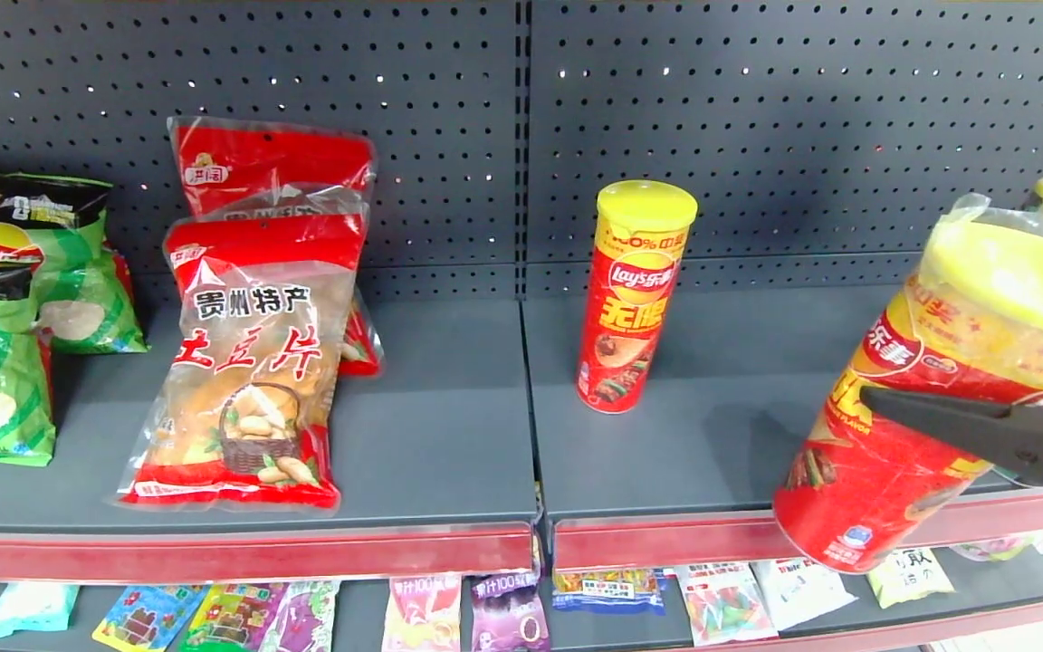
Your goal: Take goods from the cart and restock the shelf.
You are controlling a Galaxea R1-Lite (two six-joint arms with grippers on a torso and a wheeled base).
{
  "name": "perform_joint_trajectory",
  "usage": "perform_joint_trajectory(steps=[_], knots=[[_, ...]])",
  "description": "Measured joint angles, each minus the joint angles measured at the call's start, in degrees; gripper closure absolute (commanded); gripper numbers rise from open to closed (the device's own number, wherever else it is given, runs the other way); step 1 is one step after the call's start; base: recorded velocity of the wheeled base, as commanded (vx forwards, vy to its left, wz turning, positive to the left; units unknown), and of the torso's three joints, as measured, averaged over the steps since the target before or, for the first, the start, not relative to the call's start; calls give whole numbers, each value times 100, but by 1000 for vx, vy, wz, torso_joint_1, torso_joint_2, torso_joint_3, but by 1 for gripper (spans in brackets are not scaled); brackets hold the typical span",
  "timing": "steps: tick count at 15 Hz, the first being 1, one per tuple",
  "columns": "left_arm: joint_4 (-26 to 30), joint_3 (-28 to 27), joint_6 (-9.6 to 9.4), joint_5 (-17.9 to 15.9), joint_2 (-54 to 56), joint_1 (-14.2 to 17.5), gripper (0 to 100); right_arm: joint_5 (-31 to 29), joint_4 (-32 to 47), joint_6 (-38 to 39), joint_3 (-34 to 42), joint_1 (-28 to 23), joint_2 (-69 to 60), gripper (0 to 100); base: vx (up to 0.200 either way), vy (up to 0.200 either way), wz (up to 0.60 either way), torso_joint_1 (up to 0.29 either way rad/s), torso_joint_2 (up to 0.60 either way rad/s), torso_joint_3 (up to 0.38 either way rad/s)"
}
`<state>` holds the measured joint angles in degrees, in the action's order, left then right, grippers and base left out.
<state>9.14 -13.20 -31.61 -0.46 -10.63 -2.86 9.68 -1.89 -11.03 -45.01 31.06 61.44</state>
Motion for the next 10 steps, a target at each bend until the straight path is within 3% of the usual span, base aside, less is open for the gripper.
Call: perform_joint_trajectory(steps=[2,7,8,10], knots=[[-48,-261,35,-240,-450,-13,0,-2,-54,-2,-9,-6,27,100,0,0,0,0,0,0],[-657,-1742,575,-1488,-2743,-135,0,-174,-243,6,2,-9,140,100,0,0,0,0,0,0],[-802,-2241,822,-1686,-3401,-352,0,-268,-289,11,-13,-15,167,100,0,0,0,0,0,0],[-919,-2971,1481,-1946,-4350,-1213,0,-385,-482,30,-44,-22,239,100,0,0,0,0,0,0]])
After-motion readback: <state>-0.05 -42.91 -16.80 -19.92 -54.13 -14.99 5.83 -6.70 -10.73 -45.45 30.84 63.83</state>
